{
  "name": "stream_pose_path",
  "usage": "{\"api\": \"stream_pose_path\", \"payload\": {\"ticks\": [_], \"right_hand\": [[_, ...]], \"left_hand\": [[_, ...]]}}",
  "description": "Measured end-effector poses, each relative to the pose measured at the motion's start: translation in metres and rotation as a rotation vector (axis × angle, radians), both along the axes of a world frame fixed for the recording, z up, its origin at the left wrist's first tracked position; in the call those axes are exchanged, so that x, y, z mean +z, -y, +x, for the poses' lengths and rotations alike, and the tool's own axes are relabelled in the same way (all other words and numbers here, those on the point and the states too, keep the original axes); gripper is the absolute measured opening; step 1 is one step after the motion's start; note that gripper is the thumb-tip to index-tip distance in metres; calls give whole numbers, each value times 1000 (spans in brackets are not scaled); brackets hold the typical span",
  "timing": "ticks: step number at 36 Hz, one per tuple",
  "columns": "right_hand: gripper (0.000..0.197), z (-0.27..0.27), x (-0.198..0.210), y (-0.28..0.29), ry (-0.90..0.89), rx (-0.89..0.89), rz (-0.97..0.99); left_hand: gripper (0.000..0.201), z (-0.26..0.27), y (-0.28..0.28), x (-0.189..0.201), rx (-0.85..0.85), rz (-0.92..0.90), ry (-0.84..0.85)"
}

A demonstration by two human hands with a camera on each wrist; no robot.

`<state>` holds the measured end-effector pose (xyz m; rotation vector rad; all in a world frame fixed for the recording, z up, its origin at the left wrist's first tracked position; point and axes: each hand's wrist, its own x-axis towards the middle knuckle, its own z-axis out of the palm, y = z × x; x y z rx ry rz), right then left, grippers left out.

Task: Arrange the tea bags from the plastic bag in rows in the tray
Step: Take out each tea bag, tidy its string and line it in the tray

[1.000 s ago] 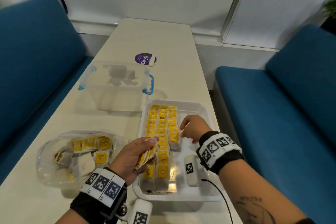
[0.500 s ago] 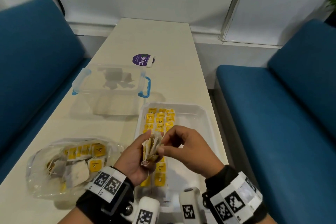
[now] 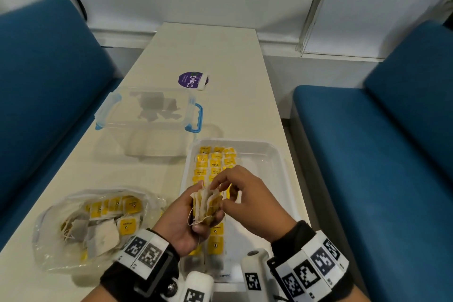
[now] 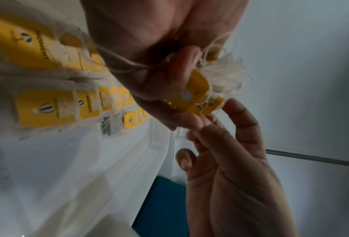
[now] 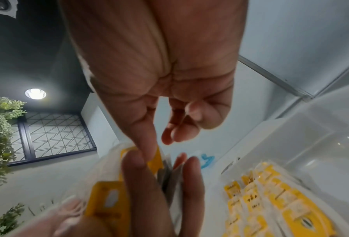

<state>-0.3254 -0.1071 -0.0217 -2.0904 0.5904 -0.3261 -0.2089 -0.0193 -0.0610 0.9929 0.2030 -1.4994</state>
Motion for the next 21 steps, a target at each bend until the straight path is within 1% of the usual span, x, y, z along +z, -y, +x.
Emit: {"api": "stream_pose_path", "payload": {"ticks": [2, 5, 8, 9, 12, 13, 15, 18, 21], "right_hand": [[30, 0, 2, 2, -25, 50, -55], [16, -1, 3, 6, -87, 94, -133], [8, -3, 4, 9, -66, 89, -102], [10, -4, 6, 11, -36, 83, -67], [24, -6, 9, 14, 82, 43, 76], [26, -6, 9, 15, 131, 25, 139], [23, -7, 6, 16, 215, -28, 231], [16, -6, 0, 19, 259, -158, 267], [16, -5, -2, 19, 261, -257, 390]], "left_hand": [[48, 0, 0, 0, -25, -1, 4], [39, -1, 0, 3, -70, -1, -8], [33, -1, -1, 3, -93, -9, -41], [32, -1, -1, 3, -97, -11, -49], [28, 0, -3, 5, -83, -9, -51], [27, 1, -3, 5, -67, -12, -42], [25, 2, -4, 6, -36, -16, -4], [19, 5, -6, 5, -20, -14, 98], [12, 8, -7, 4, -26, -24, 300]]}}
